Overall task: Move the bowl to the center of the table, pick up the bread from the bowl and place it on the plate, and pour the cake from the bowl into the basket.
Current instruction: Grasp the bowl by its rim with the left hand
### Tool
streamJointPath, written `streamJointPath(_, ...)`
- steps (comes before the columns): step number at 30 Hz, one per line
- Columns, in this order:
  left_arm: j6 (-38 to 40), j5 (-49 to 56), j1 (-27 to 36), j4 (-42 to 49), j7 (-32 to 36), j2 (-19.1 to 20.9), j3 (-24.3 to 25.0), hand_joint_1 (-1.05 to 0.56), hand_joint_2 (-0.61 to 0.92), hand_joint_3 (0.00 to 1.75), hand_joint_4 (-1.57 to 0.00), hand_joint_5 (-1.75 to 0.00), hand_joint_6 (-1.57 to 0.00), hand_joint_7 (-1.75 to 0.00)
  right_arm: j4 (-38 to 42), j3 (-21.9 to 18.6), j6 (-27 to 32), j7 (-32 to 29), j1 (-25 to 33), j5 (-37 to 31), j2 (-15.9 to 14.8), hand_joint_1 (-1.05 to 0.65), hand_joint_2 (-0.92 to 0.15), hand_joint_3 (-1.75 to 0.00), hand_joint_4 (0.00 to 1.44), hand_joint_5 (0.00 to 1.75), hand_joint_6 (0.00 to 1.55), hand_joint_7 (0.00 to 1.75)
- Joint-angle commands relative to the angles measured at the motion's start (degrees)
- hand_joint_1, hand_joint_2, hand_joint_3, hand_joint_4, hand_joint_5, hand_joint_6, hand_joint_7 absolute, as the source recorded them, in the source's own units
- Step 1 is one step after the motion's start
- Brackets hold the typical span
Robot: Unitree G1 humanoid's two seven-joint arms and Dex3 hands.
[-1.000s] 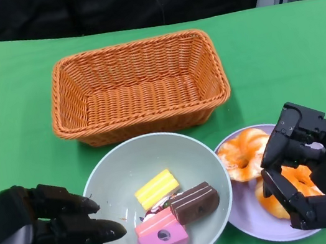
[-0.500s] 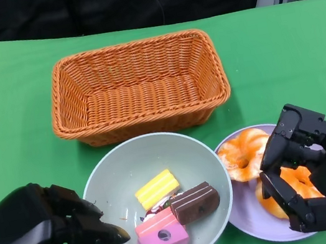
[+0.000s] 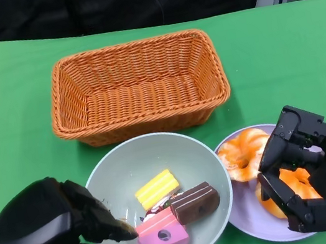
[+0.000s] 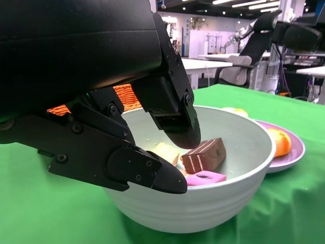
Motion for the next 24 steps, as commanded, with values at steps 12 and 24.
streamJointPath(12,4.09,-0.11,-6.27,4.88,2.16,4.70,-10.19,-0.58,0.92,0.04,-1.20,-0.05,-1.14,-0.02,-1.83,-0.13,-0.03,-0.55,1.13,0.23,0.40,-0.35,-0.49,-1.03,0.67,1.74,0.57,1.54)
streamJointPath(24,0.80,1.06,-9.14,10.23,8.58,7.72,-13.50,-0.62,0.92,0.01,-1.20,-0.03,-1.14,-0.01,-1.45,-0.34,0.24,-0.37,0.78,0.72,0.07,-0.35,-0.50,-1.01,0.67,1.74,0.56,1.56)
